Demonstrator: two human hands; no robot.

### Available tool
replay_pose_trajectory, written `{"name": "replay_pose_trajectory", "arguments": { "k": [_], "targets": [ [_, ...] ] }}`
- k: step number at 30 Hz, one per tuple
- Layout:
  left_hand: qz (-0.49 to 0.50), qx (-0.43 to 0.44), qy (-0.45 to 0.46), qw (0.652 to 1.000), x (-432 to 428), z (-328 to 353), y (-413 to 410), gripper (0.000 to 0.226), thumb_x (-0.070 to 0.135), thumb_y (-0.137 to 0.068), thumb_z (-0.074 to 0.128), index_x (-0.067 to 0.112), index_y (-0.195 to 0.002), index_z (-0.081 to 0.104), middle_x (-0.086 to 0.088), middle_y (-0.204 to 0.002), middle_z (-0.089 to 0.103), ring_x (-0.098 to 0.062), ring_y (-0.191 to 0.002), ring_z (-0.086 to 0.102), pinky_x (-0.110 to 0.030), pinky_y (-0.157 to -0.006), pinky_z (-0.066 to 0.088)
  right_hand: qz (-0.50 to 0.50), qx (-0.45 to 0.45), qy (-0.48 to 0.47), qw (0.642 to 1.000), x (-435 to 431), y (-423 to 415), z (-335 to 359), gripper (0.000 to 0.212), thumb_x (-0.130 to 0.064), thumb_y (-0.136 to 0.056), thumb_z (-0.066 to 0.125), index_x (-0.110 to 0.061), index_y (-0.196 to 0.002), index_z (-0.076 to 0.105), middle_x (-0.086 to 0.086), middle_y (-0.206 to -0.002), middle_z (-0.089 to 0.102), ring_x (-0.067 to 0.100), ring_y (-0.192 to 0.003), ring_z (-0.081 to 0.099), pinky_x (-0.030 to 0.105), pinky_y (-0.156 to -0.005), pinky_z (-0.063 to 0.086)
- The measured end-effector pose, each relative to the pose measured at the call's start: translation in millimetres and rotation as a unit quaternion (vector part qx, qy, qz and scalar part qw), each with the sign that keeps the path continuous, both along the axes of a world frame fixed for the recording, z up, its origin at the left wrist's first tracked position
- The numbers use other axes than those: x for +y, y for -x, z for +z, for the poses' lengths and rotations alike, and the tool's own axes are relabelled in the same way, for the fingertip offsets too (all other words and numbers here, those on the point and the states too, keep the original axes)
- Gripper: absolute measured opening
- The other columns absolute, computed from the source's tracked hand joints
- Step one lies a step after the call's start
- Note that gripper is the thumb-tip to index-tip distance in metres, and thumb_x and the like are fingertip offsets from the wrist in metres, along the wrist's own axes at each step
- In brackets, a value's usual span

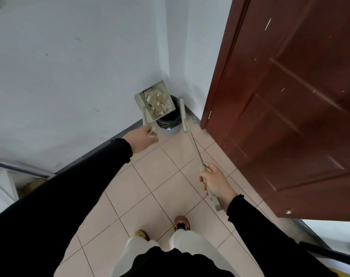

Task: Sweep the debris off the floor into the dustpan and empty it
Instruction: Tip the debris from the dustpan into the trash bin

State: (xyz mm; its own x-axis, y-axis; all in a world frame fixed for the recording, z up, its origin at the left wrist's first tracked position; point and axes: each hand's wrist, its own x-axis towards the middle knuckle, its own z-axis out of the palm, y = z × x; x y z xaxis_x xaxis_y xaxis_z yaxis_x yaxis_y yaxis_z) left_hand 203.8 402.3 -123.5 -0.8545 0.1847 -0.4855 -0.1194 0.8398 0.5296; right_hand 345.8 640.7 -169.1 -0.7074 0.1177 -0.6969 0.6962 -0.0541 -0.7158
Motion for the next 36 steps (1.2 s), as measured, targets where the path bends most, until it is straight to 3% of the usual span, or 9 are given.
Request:
{"name": "replay_pose_trajectory", "arguments": {
  "k": [2,6,10,13,18,25,33,36],
  "targets": [
    [-0.061,0.031,0.099,0.993,7.7,-12.0,14.9,0.03,0.039,-0.092,0.053,0.016,-0.111,0.052,-0.007,-0.102,0.063,-0.027,-0.089,0.061,-0.037,-0.073,0.048,-0.007,-0.005,0.008,1.0,0.6,17.7,-1.0,0.042,-0.01,-0.101,0.041,-0.022,-0.141,0.045,0.005,-0.077,0.051,0.007,-0.042,0.043,0.018,-0.036,0.034],
    [-0.151,0.061,0.216,0.963,17.4,-36.8,31.0,0.027,0.043,-0.091,0.049,0.02,-0.105,0.05,-0.006,-0.098,0.062,-0.022,-0.078,0.058,-0.032,-0.059,0.039,-0.019,-0.013,0.012,1.0,-3.8,50.8,-8.4,0.042,-0.009,-0.1,0.039,-0.019,-0.141,0.046,0.004,-0.074,0.05,0.007,-0.042,0.042,0.017,-0.035,0.032],
    [-0.206,0.068,0.281,0.935,21.4,-63.0,33.6,0.021,0.039,-0.09,0.05,0.022,-0.103,0.049,-0.002,-0.096,0.058,-0.023,-0.079,0.058,-0.031,-0.06,0.04,-0.028,-0.03,0.02,0.999,-9.3,76.2,-16.0,0.044,-0.008,-0.101,0.038,-0.017,-0.143,0.045,0.004,-0.072,0.05,0.007,-0.041,0.042,0.016,-0.034,0.032],
    [-0.233,0.064,0.337,0.91,20.2,-86.1,31.5,0.024,0.034,-0.089,0.051,0.023,-0.11,0.052,0.0,-0.1,0.055,-0.021,-0.076,0.057,-0.033,-0.059,0.041,-0.032,-0.04,0.028,0.998,-12.0,86.5,-21.1,0.045,-0.008,-0.101,0.039,-0.016,-0.145,0.044,0.005,-0.072,0.05,0.006,-0.039,0.043,0.017,-0.034,0.032],
    [-0.309,0.052,0.426,0.849,15.8,-117.5,27.0,0.038,0.023,-0.094,0.052,0.017,-0.131,0.05,-0.005,-0.12,0.057,-0.021,-0.087,0.065,-0.032,-0.062,0.044,-0.025,-0.045,0.034,0.998,-14.6,93.4,-23.1,0.047,-0.007,-0.101,0.04,-0.018,-0.147,0.044,0.006,-0.073,0.049,0.008,-0.041,0.042,0.018,-0.034,0.033],
    [-0.34,0.064,0.466,0.815,11.8,-124.1,21.7,0.035,0.018,-0.097,0.053,0.015,-0.131,0.05,-0.006,-0.124,0.056,-0.019,-0.086,0.06,-0.03,-0.066,0.044,-0.027,-0.053,0.029,0.998,-16.4,95.4,-21.2,0.043,-0.007,-0.1,0.04,-0.022,-0.138,0.051,0.005,-0.072,0.048,0.009,-0.042,0.04,0.018,-0.035,0.03],
    [-0.336,0.063,0.463,0.818,8.6,-103.3,23.1,0.037,0.017,-0.094,0.051,0.015,-0.132,0.05,-0.006,-0.121,0.056,-0.021,-0.085,0.062,-0.032,-0.063,0.042,-0.025,-0.051,0.025,0.998,-20.1,92.6,-11.2,0.038,-0.004,-0.097,0.04,-0.015,-0.129,0.057,0.005,-0.071,0.047,0.009,-0.042,0.04,0.018,-0.035,0.03],
    [-0.316,0.059,0.445,0.836,1.9,-85.6,23.3,0.038,0.018,-0.09,0.053,0.017,-0.129,0.051,-0.005,-0.117,0.056,-0.021,-0.076,0.058,-0.032,-0.054,0.036,-0.026,-0.051,0.028,0.998,-21.7,88.8,-0.7,0.037,-0.006,-0.098,0.04,-0.018,-0.13,0.054,0.005,-0.073,0.049,0.007,-0.04,0.041,0.017,-0.035,0.032]
  ]
}}
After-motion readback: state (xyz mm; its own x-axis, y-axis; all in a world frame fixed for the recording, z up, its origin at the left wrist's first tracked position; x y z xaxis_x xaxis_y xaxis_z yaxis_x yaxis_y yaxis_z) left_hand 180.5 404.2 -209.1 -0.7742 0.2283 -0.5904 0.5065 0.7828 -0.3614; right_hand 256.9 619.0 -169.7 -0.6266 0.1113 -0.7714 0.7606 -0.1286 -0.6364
